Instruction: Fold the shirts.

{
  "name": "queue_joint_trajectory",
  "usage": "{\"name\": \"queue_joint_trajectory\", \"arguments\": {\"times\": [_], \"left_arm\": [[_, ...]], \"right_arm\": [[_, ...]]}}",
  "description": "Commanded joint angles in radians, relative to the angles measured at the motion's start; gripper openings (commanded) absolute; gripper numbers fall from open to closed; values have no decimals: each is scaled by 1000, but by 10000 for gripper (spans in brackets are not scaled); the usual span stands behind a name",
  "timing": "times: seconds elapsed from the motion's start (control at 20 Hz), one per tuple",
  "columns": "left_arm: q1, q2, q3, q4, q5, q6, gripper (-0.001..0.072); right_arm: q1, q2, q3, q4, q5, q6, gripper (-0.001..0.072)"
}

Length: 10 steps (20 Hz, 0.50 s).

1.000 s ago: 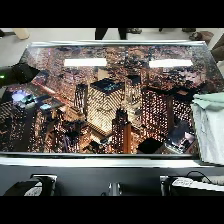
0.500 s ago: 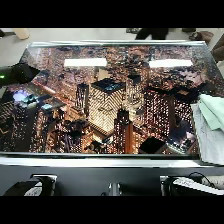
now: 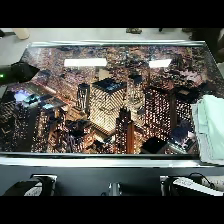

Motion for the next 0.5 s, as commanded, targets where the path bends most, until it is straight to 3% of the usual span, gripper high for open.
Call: {"name": "queue_joint_trajectory", "arguments": {"times": [0.0, 0.1, 0.15, 0.2, 0.25, 0.3, 0.35, 0.45], "left_arm": [[-73, -70, 96, 226, -13, -13, 24], [-177, -189, 193, 569, -80, -106, 26], [-220, -246, 223, 676, -129, -129, 30], [-252, -300, 236, 702, -182, -133, 87], [-271, -343, 235, 693, -238, -144, 293], [-286, -391, 235, 686, -325, -179, 584], [-294, -434, 228, 681, -417, -209, 688], [-294, -467, 145, 644, -468, -256, 676]], "right_arm": [[100, 1, 190, 185, -171, -83, 705], [281, 1, 243, 184, -196, -82, 704], [385, 0, 242, 178, -187, -76, 704], [507, -7, 242, 132, -159, -50, 704], [624, -18, 241, 53, -136, -37, 702], [743, -34, 238, -41, -107, -21, 671], [833, -57, 228, -85, -74, -3, 663], [918, -105, 179, -35, 2, 8, 666]]}}
